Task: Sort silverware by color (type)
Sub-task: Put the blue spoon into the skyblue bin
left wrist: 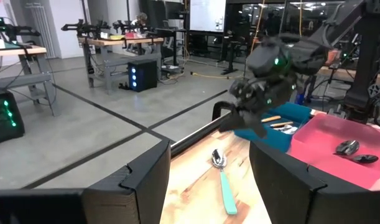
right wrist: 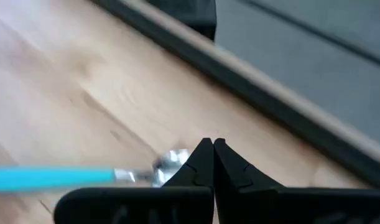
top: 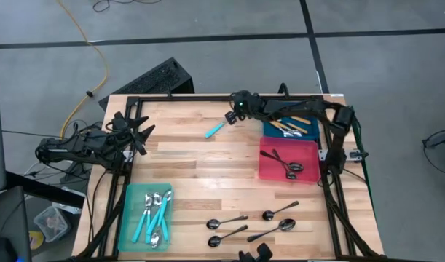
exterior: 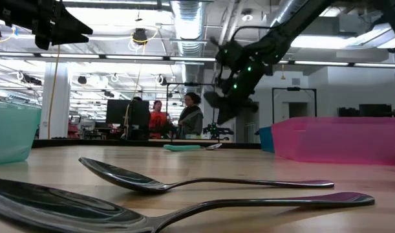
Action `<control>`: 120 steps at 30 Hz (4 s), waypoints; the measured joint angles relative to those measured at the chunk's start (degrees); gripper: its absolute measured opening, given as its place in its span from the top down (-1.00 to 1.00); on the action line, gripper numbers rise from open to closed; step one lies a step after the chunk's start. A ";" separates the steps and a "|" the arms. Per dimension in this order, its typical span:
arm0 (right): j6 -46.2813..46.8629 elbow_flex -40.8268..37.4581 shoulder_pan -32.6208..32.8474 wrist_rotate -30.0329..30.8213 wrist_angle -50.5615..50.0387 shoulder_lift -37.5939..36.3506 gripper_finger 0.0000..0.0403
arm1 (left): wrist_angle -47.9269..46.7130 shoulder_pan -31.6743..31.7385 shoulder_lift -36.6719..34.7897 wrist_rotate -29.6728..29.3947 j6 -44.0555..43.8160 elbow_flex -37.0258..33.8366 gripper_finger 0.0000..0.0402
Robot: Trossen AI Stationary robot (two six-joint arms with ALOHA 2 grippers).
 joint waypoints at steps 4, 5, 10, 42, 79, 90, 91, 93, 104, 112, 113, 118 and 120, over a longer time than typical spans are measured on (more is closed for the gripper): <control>2.19 1.66 -0.06 -0.03 -2.22 2.90 0.92 | -0.02 0.01 -0.01 0.01 -0.02 -0.01 -0.02; 2.79 2.07 -0.15 -0.14 -2.60 3.40 0.92 | 0.01 -0.01 -0.01 0.03 -0.02 -0.01 -0.02; 6.56 3.80 -1.22 -3.37 -6.93 4.63 0.92 | 0.01 -0.01 -0.01 0.03 0.00 -0.01 -0.02; 3.76 4.11 -4.52 -8.88 -13.26 4.63 0.92 | 0.32 -0.01 -0.01 -0.37 0.01 -0.01 -0.02; -9.03 29.53 12.98 -11.32 -45.02 -29.66 0.87 | 23.81 25.36 59.44 35.09 0.38 14.65 -0.23; -9.03 29.51 14.05 -10.49 -46.88 -26.76 0.87 | 30.89 25.84 83.91 33.58 0.26 20.78 -0.23; -9.05 29.51 14.00 -10.48 -47.88 -26.43 0.87 | 30.69 25.70 85.75 33.60 0.30 21.59 -0.23; -9.21 29.51 13.94 -10.44 -49.43 -25.70 0.86 | 30.91 25.57 89.30 33.22 0.31 23.43 -0.23; -12.00 29.49 14.43 -10.48 -50.61 -24.44 0.86 | 30.70 25.76 102.89 28.44 1.25 30.33 -0.23; -12.05 29.49 14.50 -10.48 -50.65 -24.46 0.86 | 28.17 26.46 106.33 34.44 -1.41 32.28 0.06; -12.05 29.49 14.56 -10.47 -50.65 -24.46 0.86 | 27.82 26.31 106.37 34.13 -1.45 32.30 0.17; -12.05 29.49 14.82 -10.48 -50.77 -24.46 0.86 | 27.57 26.24 106.19 34.89 -1.40 32.23 0.80; -12.05 29.49 15.13 -10.46 -50.97 -24.46 0.86 | 27.61 26.24 106.19 34.74 -1.48 32.17 0.80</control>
